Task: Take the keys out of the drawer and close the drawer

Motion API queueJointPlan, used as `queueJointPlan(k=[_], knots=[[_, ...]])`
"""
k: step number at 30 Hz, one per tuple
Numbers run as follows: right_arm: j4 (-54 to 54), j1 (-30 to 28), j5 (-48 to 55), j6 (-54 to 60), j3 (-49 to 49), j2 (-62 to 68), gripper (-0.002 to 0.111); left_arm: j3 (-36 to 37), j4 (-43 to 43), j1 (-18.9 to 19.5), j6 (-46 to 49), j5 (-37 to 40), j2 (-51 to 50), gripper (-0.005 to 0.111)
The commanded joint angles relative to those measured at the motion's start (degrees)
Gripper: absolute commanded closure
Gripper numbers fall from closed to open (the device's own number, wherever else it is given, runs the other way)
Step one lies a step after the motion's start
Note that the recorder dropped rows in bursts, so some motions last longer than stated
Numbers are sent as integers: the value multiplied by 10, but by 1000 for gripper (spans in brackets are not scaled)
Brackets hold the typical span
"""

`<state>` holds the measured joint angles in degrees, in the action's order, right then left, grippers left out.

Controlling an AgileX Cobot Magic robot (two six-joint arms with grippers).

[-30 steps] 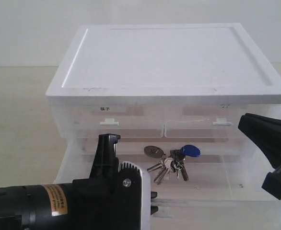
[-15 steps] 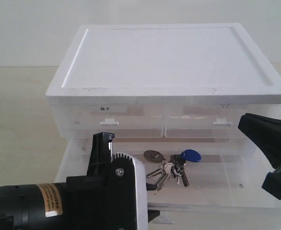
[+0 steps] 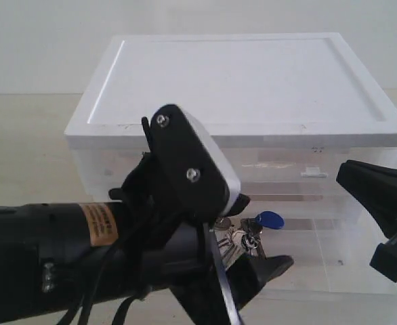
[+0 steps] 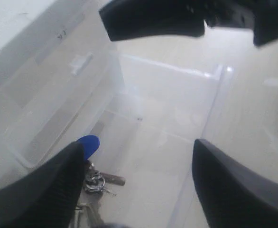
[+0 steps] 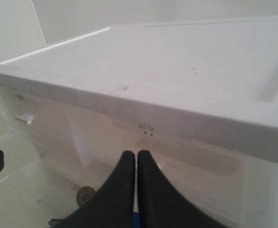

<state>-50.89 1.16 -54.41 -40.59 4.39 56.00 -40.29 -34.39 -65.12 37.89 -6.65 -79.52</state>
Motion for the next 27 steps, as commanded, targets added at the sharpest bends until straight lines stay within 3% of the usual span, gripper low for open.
queueJointPlan(k=[1, 9, 12, 19, 27], knots=[[0, 0, -1, 4, 3, 1, 109, -22, -8, -1, -80, 13, -18, 46], [0, 0, -1, 4, 3, 1, 109, -41, -23, 2, -84, -54, -98, 46], [0, 0, -1, 4, 3, 1, 109, -42, -38, 21, -84, -79, -113, 46], [0, 0, -1, 3, 3, 1, 109, -52, -65, 73, -83, 15, -124, 46], [0, 0, -2, 3, 3, 1, 109, -58, -46, 74, -69, 31, -141, 46]])
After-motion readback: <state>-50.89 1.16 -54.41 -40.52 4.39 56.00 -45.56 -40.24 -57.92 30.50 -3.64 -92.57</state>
